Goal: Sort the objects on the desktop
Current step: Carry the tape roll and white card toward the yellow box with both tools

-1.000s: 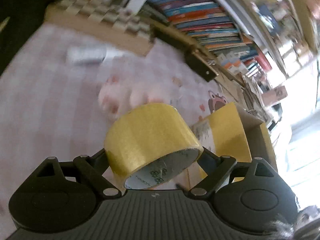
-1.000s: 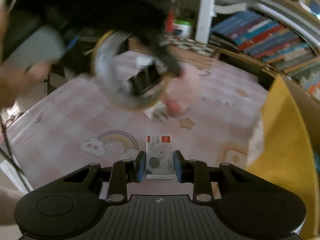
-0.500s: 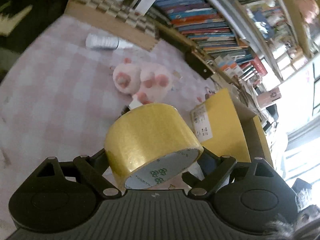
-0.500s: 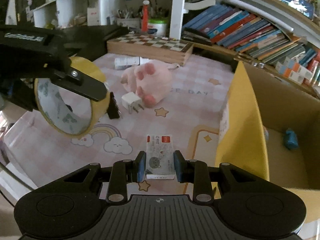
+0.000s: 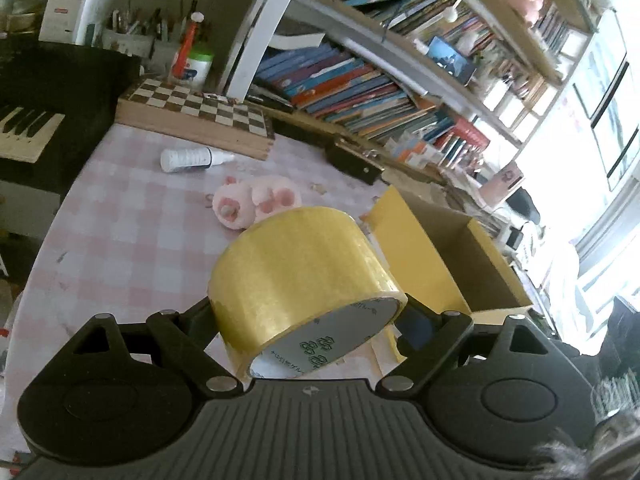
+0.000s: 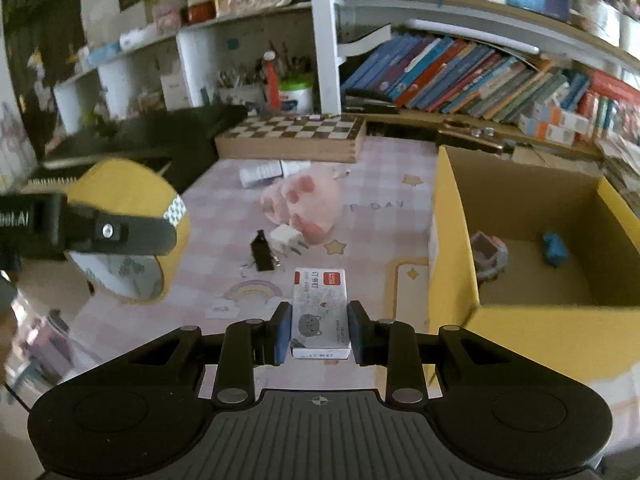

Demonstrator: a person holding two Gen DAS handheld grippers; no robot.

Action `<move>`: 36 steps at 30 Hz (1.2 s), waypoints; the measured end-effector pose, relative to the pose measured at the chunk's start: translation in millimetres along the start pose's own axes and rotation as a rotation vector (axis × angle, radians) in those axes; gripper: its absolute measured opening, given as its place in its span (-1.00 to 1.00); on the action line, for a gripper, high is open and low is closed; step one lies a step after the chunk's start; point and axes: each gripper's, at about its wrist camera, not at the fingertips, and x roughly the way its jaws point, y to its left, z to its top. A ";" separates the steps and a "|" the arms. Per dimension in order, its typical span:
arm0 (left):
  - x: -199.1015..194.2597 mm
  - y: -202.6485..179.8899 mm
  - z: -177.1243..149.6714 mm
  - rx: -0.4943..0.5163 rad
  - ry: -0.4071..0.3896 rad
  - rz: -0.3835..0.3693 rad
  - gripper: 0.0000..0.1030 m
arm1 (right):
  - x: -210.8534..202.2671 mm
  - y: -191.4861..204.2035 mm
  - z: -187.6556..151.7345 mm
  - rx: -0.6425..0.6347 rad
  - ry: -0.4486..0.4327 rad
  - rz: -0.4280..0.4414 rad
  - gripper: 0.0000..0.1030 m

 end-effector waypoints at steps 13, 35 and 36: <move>-70.9 -1.6 -57.3 -0.009 -0.009 -0.033 0.73 | -64.5 27.7 -51.7 0.047 -0.015 -0.061 -0.44; -75.5 -44.1 -87.4 0.118 0.073 -0.169 0.73 | -119.2 9.7 -107.0 0.195 -0.002 -0.215 -0.44; -73.2 -46.2 -87.3 0.124 0.077 -0.173 0.73 | -119.9 7.0 -107.7 0.200 -0.001 -0.222 -0.44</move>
